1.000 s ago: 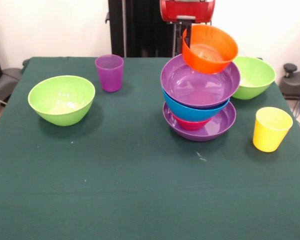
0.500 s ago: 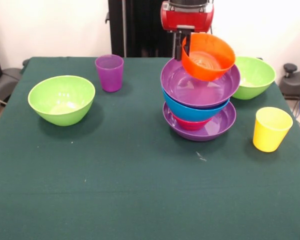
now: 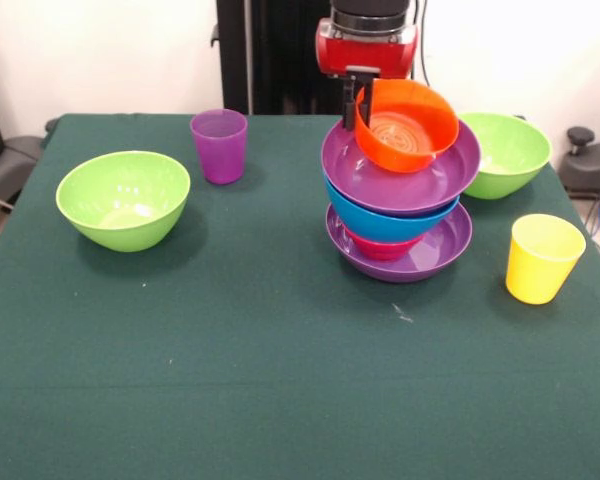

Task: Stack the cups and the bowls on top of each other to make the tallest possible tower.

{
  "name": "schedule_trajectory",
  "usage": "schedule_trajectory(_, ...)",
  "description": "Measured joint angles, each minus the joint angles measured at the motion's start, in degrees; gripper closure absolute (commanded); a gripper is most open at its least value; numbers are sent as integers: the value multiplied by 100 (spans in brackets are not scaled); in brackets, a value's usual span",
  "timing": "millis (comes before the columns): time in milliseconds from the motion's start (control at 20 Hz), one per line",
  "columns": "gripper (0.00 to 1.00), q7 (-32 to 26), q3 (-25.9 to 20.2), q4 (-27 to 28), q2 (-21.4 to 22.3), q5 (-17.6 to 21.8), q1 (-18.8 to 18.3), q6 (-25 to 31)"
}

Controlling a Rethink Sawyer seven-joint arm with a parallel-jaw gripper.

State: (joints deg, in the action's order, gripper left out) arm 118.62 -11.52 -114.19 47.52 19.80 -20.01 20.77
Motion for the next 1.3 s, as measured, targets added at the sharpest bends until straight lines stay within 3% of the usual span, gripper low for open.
schedule_trajectory(1300,100,0,322,188,-181,-77,212,-2)
